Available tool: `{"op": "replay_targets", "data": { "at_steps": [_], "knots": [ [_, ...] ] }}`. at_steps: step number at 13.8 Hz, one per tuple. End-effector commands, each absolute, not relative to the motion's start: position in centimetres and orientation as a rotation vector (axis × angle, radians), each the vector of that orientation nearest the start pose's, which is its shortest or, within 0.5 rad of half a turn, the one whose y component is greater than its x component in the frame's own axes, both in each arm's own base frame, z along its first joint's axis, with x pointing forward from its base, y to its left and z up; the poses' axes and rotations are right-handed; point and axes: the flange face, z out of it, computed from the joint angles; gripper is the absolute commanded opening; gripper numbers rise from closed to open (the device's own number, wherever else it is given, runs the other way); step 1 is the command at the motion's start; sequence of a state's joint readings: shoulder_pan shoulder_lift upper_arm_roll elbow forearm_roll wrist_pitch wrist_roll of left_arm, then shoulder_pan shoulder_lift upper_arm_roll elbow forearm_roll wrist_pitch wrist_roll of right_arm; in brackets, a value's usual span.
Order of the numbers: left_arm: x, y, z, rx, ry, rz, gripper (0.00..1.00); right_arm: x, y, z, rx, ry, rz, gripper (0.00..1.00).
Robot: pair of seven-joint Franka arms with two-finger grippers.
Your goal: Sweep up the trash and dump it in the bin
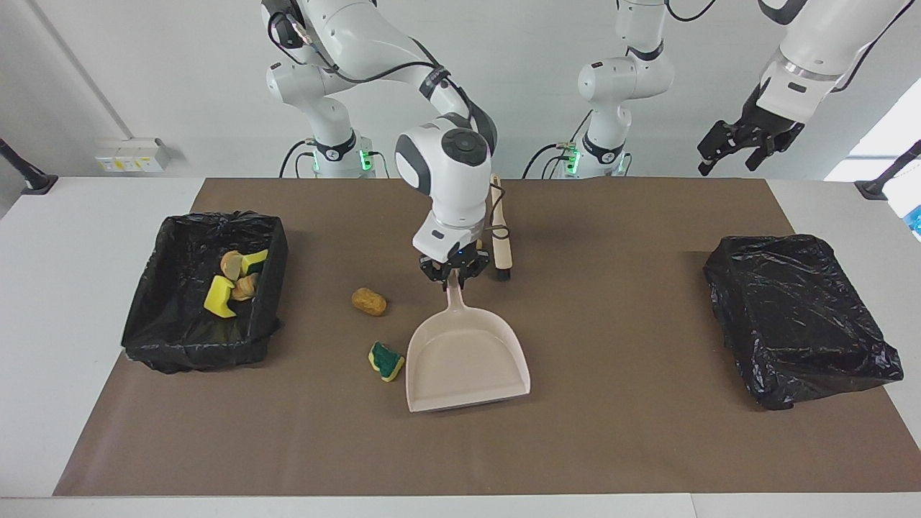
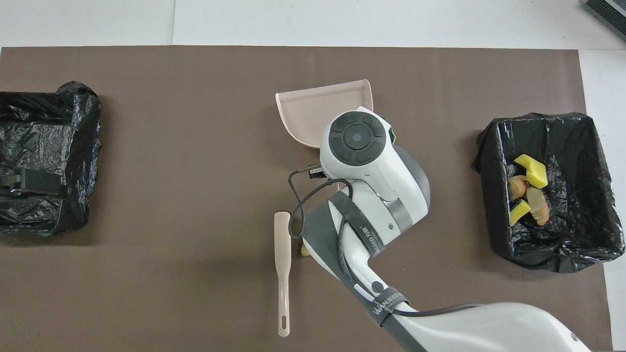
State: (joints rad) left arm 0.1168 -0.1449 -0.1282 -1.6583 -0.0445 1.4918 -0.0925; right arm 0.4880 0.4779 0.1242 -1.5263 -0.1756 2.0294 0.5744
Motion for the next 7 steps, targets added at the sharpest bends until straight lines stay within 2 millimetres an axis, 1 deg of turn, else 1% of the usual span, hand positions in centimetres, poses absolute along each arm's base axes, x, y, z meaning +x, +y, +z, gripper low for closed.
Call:
{"op": "replay_targets", "data": {
  "at_steps": [1,2,3,4,5,6,7],
  "knots": [
    [50.6,-1.2,63.9,-3.148,-0.032,0.065,1.0,60.8,41.6,37.2,-3.169,0.028,-0.21,0.0],
    [50.5,-1.1,63.4,-3.147,-0.007,0.06,1.0,60.7,43.3,36.5,-3.154,0.057,-0.22,0.0],
    [50.5,-1.1,63.5,-3.147,-0.004,0.044,1.0,60.8,43.9,35.8,-3.149,0.072,-0.218,0.0],
    [50.5,-1.1,63.5,-3.147,-0.004,0.036,1.0,60.7,44.0,35.7,-3.144,0.076,-0.222,0.0],
    [50.5,-0.9,63.5,-3.147,-0.011,0.036,1.0,60.7,43.9,35.7,-3.143,0.081,-0.221,0.06],
    [50.5,-0.7,63.5,-3.147,-0.019,0.036,1.0,61.0,43.5,35.7,-3.149,0.086,-0.226,0.77],
    [50.5,-0.7,63.5,-3.147,-0.026,0.036,1.0,60.8,43.6,36.1,-3.135,0.088,-0.236,1.0]
  ]
}}
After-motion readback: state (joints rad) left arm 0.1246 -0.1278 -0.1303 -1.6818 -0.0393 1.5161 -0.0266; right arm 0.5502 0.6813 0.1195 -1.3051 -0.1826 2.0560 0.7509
